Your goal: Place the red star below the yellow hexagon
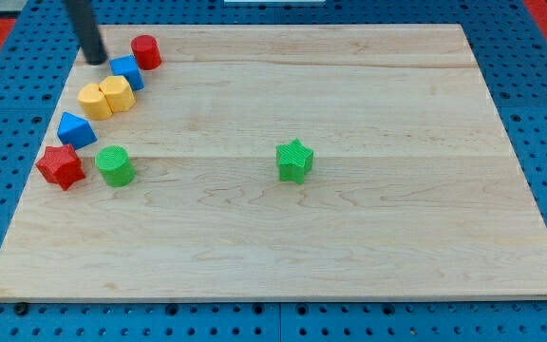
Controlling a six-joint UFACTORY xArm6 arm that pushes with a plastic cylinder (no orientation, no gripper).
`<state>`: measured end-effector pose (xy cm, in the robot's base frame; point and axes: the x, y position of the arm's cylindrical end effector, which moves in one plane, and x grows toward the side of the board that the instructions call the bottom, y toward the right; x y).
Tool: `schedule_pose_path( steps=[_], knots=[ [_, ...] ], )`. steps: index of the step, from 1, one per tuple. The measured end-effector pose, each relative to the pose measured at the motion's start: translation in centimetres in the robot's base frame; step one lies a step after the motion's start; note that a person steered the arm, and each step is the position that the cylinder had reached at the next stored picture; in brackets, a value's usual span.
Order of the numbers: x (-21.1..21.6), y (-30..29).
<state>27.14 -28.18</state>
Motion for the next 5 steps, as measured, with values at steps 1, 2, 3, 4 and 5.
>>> schedule_pose_path(
  steps=[1,2,3,4,5],
  knots=[
    [4.9,-2.1],
    [5.6,-2.3],
    [7.9,-2.3],
    [14.2,-2.2],
    [16.8,-2.3]
  ],
)
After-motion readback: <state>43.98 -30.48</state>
